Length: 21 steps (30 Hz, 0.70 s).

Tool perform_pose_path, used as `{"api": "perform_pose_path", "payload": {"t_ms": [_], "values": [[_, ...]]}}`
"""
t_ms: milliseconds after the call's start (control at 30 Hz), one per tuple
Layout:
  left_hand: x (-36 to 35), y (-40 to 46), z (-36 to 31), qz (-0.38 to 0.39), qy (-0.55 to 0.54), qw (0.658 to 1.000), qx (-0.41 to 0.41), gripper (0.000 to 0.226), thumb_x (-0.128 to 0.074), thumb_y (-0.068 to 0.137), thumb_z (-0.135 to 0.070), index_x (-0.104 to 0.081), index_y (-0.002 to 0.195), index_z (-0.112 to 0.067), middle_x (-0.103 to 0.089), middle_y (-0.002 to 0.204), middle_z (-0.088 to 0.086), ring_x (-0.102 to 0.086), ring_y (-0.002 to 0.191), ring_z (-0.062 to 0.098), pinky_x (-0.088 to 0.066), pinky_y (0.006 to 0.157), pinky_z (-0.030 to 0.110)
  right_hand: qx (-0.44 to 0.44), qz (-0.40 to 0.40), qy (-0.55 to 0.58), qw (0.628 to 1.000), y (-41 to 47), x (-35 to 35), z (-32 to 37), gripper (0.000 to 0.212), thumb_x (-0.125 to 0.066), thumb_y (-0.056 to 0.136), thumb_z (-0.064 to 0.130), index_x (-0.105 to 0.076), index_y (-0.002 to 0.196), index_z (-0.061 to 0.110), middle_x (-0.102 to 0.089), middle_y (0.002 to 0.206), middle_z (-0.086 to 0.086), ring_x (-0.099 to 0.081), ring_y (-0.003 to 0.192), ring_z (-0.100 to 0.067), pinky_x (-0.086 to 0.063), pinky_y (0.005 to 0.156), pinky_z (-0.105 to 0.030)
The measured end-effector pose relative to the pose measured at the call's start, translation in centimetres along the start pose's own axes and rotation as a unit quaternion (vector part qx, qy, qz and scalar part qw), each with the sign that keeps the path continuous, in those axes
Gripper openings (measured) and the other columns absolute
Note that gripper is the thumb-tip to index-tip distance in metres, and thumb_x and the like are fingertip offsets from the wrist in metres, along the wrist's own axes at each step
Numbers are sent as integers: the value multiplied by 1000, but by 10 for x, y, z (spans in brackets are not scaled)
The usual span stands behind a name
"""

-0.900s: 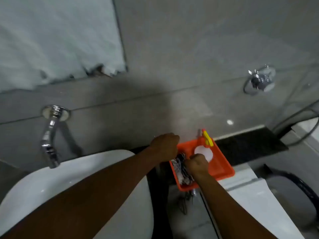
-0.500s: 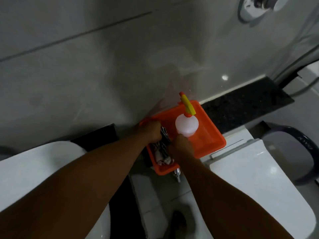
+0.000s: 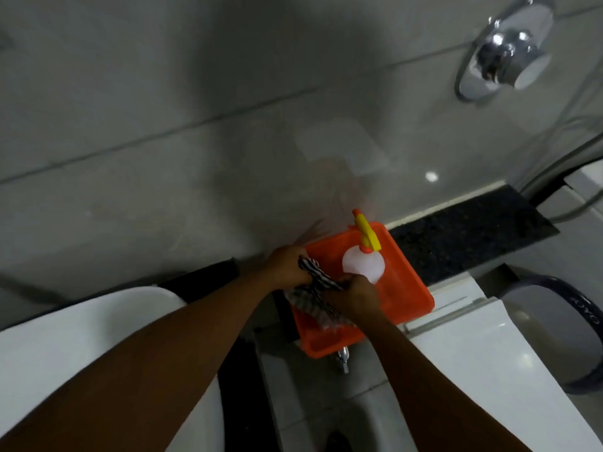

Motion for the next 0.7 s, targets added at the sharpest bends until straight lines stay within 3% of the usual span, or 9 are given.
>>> {"api": "perform_pose_path", "payload": {"t_ms": [100, 200, 267, 333, 400, 500, 600, 700], "values": [[49, -42, -12, -65, -73, 995, -15, 17, -76, 68, -17, -67, 82, -20, -68, 81, 0, -66, 75, 17, -51, 63, 28, 66, -10, 43, 997, -26, 29, 56, 6, -72, 86, 23, -66, 82, 24, -69, 78, 3, -68, 74, -18, -51, 59, -20], [104, -100, -21, -130, -198, 971, -28, 25, -72, 65, -23, -62, 88, -27, -68, 87, -4, -67, 82, 16, -56, 75, 34, 156, -5, 81, 984, -62, 50, 130, 16, -74, 82, 9, -66, 78, 22, -69, 68, 6, -66, 67, -10, -50, 57, -22], [140, -148, -16, -166, -319, 933, -30, 34, -75, 60, -25, -60, 91, -29, -69, 96, 2, -68, 90, 21, -58, 79, 37, 191, 22, 115, 975, -92, 51, 185, 12, -77, 79, 10, -70, 77, 19, -71, 63, 8, -64, 61, -2, -50, 57, -21], [172, -195, 0, -179, -446, 877, -13, 55, -83, 54, -27, -64, 104, -20, -71, 109, 10, -70, 98, 28, -59, 82, 41, 195, 54, 171, 964, -119, 43, 234, 8, -80, 73, 16, -72, 75, 17, -72, 67, 2, -65, 65, -11, -49, 62, -27], [194, -236, 10, -151, -518, 842, -7, 70, -88, 58, -29, -63, 122, -11, -71, 120, 17, -70, 108, 34, -58, 91, 47, 173, 115, 250, 946, -138, 25, 272, 14, -80, 67, 17, -74, 77, 11, -74, 79, -15, -68, 73, -25, -53, 69, -34], [229, -306, 28, -141, -523, 841, -13, 54, -82, 74, -23, -65, 124, -7, -74, 118, 19, -70, 110, 37, -56, 95, 49, 150, 209, 313, 914, -178, -18, 331, 11, -79, 72, 10, -77, 82, 6, -76, 93, -25, -72, 80, -32, -59, 72, -36], [262, -364, 62, -199, -515, 834, 1, 44, -80, 76, -17, -69, 118, -7, -76, 111, 22, -72, 104, 41, -55, 95, 59, 155, 288, 313, 891, -210, -60, 377, 34, -78, 73, 9, -71, 104, -4, -72, 105, -29, -72, 86, -34, -61, 79, -39], [288, -418, 104, -265, -506, 821, 16, 35, -78, 79, -13, -71, 112, -6, -77, 104, 24, -73, 98, 42, -57, 91, 60, 152, 353, 266, 884, -239, -108, 406, 29, -66, 83, -9, -71, 111, -3, -76, 97, -20, -76, 75, -25, -63, 61, -31]]}}
Point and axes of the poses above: each hand's wrist, its own y-axis towards the middle knuckle, its own x-axis out of the back of the hand, z = x × y, the point moved 10 cm from there along y, towards the middle knuckle
